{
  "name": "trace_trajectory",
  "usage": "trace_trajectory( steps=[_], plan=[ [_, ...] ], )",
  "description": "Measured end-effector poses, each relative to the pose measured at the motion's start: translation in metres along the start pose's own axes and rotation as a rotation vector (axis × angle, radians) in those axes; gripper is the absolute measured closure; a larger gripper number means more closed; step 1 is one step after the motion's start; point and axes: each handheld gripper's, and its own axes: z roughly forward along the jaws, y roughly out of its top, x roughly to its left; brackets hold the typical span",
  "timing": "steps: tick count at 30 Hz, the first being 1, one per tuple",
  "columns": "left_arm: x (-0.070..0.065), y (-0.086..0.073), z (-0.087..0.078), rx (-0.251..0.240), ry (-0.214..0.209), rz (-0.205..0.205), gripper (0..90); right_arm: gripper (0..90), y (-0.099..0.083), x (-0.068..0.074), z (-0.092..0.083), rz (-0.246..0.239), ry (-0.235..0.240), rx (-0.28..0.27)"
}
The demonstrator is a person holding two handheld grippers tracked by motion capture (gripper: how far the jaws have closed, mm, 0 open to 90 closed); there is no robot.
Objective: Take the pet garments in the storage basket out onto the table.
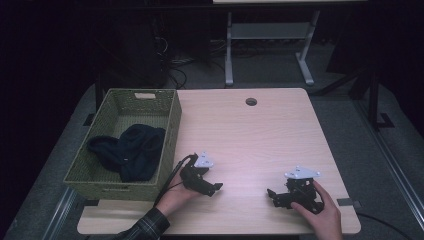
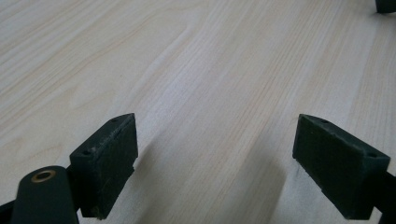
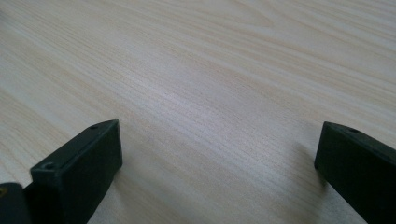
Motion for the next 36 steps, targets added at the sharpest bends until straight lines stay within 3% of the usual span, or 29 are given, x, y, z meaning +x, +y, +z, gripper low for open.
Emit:
trace_trajectory(
  steps=[14,36],
  plan=[
    [0.003,0.007,-0.013,-0.027,0.025,-0.026,13.7,0.4,0.0,0.0,0.0,0.001,0.003,0.003],
    [0.002,0.013,-0.023,-0.025,0.048,-0.038,13.7,0.5,-0.001,0.001,-0.001,-0.004,0.006,0.003]
  ],
)
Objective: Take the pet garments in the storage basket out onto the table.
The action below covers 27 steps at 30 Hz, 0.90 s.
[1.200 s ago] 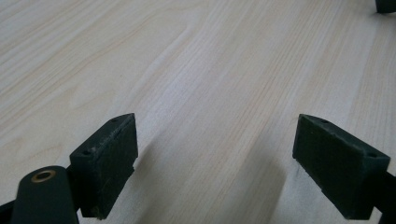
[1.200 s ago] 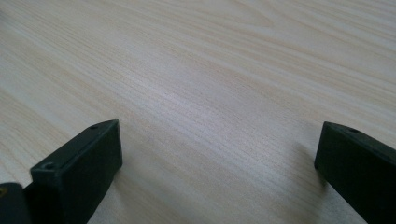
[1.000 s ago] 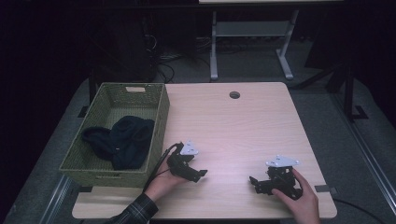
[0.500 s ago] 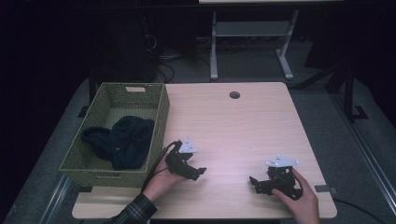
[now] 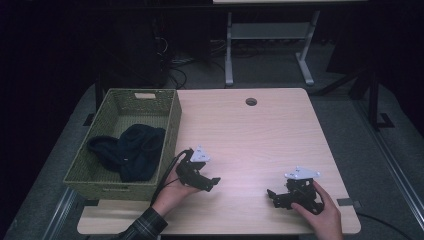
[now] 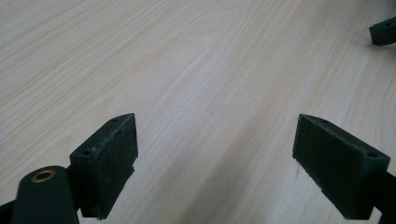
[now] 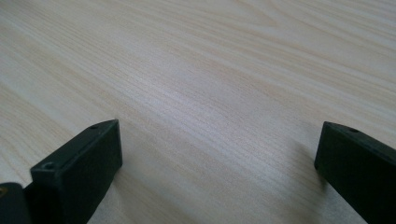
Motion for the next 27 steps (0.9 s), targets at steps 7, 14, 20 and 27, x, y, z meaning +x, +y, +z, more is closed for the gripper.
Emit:
trace_trajectory(
  steps=[7,14,20,27],
  plan=[
    [0.001,0.005,-0.006,-0.018,0.0,-0.016,13.7,0.5,0.0,0.0,0.0,0.0,0.0,0.0],
    [0.001,0.009,-0.009,-0.025,-0.006,-0.011,13.7,0.5,0.0,0.0,0.0,-0.001,0.0,0.0],
    [0.0,0.012,-0.013,-0.031,-0.013,-0.005,13.7,0.4,0.0,0.0,0.0,0.0,0.0,0.0],
    [0.002,0.018,-0.019,-0.052,-0.018,0.001,13.7,0.5,0.0,0.0,0.0,-0.004,-0.001,-0.002]
  ],
)
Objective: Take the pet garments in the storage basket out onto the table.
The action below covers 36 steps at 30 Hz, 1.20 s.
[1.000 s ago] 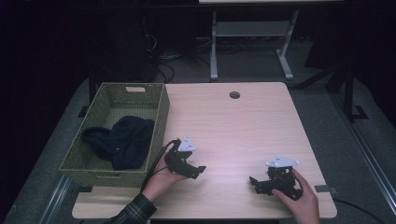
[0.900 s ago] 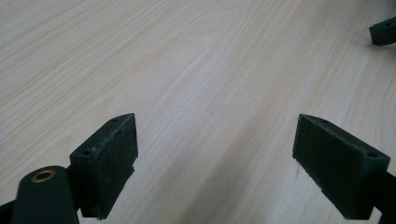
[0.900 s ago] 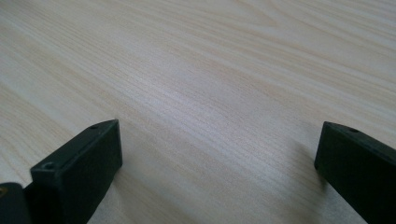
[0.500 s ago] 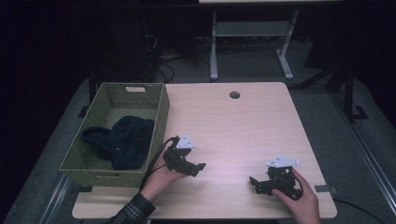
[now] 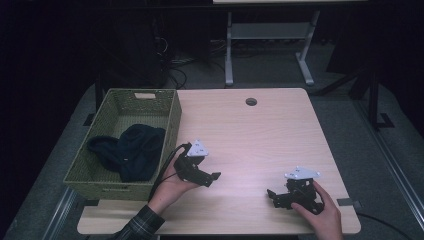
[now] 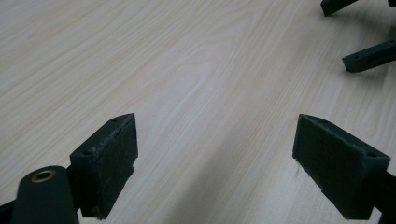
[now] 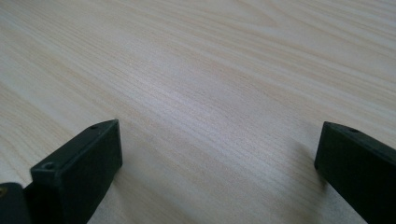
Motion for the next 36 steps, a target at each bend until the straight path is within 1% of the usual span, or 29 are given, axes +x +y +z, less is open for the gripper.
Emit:
trace_trajectory(
  steps=[2,4,13,15,16,18,20,23,25,27,28,31,34,36],
  plan=[
    [0.001,0.002,-0.002,-0.006,-0.004,0.004,13.7,0.5,0.0,0.0,0.0,0.001,0.0,0.0],
    [0.001,0.003,-0.003,-0.014,-0.01,-0.003,13.7,0.5,0.0,0.0,0.0,0.002,0.001,0.0],
    [0.004,0.011,-0.009,-0.034,-0.025,0.01,13.9,0.4,0.0,0.0,0.0,0.005,-0.001,0.0],
    [0.003,0.012,-0.01,-0.044,-0.032,0.004,13.9,0.4,0.0,0.0,0.0,0.006,-0.002,0.001],
    [0.004,0.013,-0.011,-0.039,-0.035,0.012,13.9,0.4,0.0,0.001,0.0,0.007,-0.002,0.001],
    [0.006,0.015,-0.013,-0.059,-0.062,0.006,13.9,0.4,0.0,0.001,0.0,0.007,-0.003,0.0],
    [0.006,0.016,-0.014,-0.064,-0.065,0.004,13.9,0.4,0.0,0.001,0.0,0.007,-0.003,0.0],
    [0.008,0.019,-0.017,-0.058,-0.063,0.022,13.9,0.4,0.0,0.001,0.0,0.008,-0.003,0.0],
    [0.01,0.021,-0.019,-0.071,-0.068,0.011,13.9,0.4,0.0,0.001,0.0,0.011,-0.001,0.002],
    [0.011,0.022,-0.021,-0.072,-0.074,0.016,13.9,0.4,0.0,0.001,0.0,0.011,-0.001,0.002],
    [0.012,0.022,-0.021,-0.08,-0.079,0.01,13.9,0.4,0.0,0.001,0.0,0.011,-0.001,0.002],
    [0.014,0.025,-0.024,-0.089,-0.079,0.007,13.9,0.4,0.0,0.001,0.0,0.01,-0.001,0.002],
    [0.017,0.027,-0.027,-0.09,-0.074,0.013,13.8,0.4,0.0,0.001,0.0,0.011,-0.001,0.002],
    [0.021,0.029,-0.029,-0.097,-0.072,0.006,13.9,0.4,0.0,0.001,0.0,0.011,-0.001,0.002]
  ],
)
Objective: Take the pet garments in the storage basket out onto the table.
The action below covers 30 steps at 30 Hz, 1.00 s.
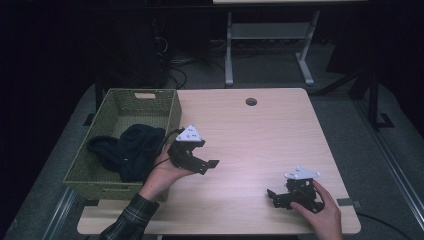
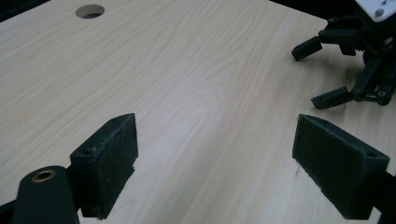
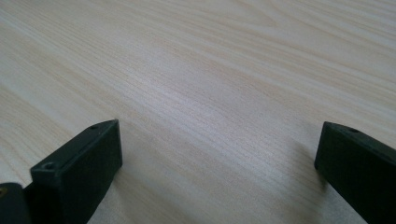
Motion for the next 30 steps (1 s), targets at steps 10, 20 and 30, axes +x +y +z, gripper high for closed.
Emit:
trace_trajectory(
  steps=[10,20,30],
  plan=[
    [0.018,0.007,-0.011,-0.005,0.016,-0.014,14.0,0.4,0.0,0.0,0.0,-0.001,0.0,0.0],
    [0.027,0.016,-0.026,-0.023,0.037,0.005,14.0,0.4,0.0,-0.001,0.0,-0.007,-0.002,-0.003],
    [0.039,0.011,-0.037,-0.03,0.061,-0.007,13.9,0.4,0.0,0.0,0.0,-0.002,-0.001,-0.003]
  ],
)
